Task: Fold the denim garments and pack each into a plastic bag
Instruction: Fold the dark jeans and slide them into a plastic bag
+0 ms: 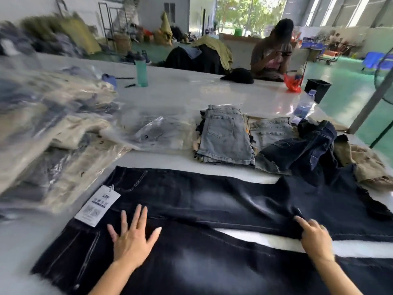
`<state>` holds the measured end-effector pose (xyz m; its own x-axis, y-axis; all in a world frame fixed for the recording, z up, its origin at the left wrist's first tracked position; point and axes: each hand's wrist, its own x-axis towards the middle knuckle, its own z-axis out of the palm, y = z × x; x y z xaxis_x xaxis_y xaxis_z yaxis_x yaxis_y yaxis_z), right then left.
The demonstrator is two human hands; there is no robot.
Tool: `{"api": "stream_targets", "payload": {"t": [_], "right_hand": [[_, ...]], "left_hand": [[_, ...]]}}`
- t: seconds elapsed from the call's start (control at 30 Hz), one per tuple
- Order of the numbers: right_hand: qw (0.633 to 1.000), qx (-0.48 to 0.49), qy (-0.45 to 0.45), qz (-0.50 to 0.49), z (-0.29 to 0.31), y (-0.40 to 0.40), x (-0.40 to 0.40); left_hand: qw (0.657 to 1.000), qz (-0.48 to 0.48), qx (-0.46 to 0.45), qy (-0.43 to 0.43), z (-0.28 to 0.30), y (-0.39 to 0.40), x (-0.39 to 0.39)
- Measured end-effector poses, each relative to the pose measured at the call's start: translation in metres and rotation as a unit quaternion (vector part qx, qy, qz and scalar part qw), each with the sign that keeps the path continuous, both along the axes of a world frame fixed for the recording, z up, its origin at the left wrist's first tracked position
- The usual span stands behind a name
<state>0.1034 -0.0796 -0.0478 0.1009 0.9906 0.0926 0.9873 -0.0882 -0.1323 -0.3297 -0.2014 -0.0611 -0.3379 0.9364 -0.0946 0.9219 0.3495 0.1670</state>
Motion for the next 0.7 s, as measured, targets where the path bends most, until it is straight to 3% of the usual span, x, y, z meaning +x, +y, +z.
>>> {"api": "stream_targets", "payload": {"t": [0.13,0.23,0.3,0.4,0.47,0.53,0.6,0.63,0.7], "right_hand": [[0.989,-0.093,-0.046,-0.105,0.024,0.014,0.028],[0.986,-0.100,-0.090,-0.102,0.046,0.033,-0.008],[0.989,-0.043,-0.142,0.012,0.049,0.043,-0.059],[0.977,0.000,-0.082,0.196,0.039,0.037,-0.150],[0.966,-0.077,-0.078,0.235,0.023,0.038,-0.182],[0.966,-0.178,-0.050,0.182,0.008,0.046,-0.177],[0.971,-0.220,-0.004,0.096,-0.004,0.045,-0.150],[0.976,-0.211,-0.004,0.052,-0.005,0.039,-0.138],[0.979,-0.201,-0.018,0.007,0.000,0.025,-0.126]], "left_hand": [[0.998,0.034,-0.041,0.015,-0.017,-0.001,0.006],[0.998,0.038,-0.048,0.015,-0.020,0.003,0.021],[0.998,0.024,-0.055,0.016,-0.012,0.003,0.031],[0.999,-0.009,-0.041,0.014,-0.009,-0.002,0.034],[0.998,-0.041,-0.039,-0.010,-0.002,-0.005,0.025],[0.996,-0.040,0.084,-0.011,0.012,-0.005,0.001],[0.975,0.045,0.212,0.055,0.023,-0.004,-0.035],[0.971,0.121,0.194,0.067,0.031,-0.003,-0.054],[0.966,0.241,0.061,0.066,0.041,-0.003,-0.087]]}}
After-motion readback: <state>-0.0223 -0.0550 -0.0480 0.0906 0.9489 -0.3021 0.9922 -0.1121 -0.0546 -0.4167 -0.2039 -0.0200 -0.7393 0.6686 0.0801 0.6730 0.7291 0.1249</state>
